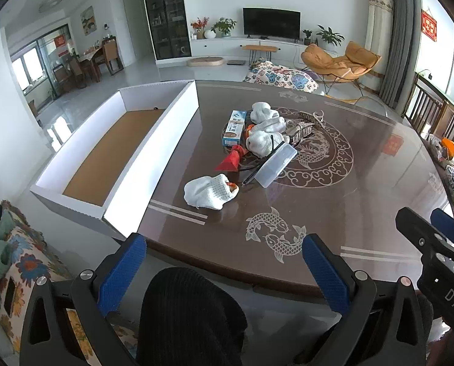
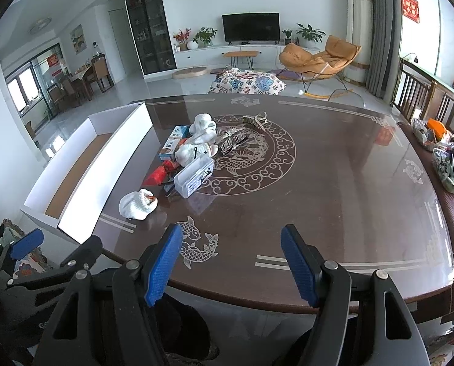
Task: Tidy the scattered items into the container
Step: 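Move both tools toward the scattered items on the table, then grasp the white knit glove with the left tool while the right tool reaches for the clear plastic box, then grasp the clear plastic box with the right tool and lift it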
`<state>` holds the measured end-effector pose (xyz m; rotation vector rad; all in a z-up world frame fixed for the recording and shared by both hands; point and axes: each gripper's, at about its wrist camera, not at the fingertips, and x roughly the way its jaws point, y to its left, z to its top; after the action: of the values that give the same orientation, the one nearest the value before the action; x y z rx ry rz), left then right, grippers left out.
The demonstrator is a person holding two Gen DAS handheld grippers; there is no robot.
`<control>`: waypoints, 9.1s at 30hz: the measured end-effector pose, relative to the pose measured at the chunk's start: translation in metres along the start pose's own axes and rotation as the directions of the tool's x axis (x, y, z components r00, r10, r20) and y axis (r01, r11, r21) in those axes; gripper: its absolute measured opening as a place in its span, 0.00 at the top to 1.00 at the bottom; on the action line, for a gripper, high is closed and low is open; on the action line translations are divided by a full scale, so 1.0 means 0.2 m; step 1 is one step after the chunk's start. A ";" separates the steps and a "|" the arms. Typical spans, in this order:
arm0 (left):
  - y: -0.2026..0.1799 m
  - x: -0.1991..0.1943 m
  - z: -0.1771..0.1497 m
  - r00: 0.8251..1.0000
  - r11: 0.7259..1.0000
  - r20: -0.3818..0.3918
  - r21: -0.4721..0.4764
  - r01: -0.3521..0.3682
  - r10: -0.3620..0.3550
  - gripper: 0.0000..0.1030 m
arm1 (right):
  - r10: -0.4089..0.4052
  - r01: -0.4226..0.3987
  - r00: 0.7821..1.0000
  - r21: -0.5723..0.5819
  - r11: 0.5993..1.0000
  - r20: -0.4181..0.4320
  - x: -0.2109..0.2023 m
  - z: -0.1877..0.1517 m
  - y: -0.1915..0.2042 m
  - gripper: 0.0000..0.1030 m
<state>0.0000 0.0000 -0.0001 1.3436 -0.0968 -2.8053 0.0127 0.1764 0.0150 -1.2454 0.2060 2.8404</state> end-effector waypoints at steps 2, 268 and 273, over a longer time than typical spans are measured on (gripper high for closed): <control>0.01 0.01 -0.01 1.000 1.000 0.003 -0.002 0.013 -0.013 0.00 | -0.006 0.006 1.000 -0.005 1.000 0.004 -0.02 0.00 0.00 0.34; 0.18 1.19 0.25 0.929 0.949 -0.235 0.064 0.309 -0.287 0.58 | -0.003 0.076 0.937 0.193 0.978 -0.350 1.45 0.29 0.20 0.36; 0.17 1.18 0.24 0.927 0.946 -0.235 0.067 0.317 -0.294 0.59 | -0.012 0.047 0.949 0.104 0.993 -0.316 1.37 0.23 0.16 0.37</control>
<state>-0.1861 -0.0453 -0.1508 1.8362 -0.0290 -2.8996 -0.2106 0.1450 -0.1522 -1.6551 0.3446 2.5485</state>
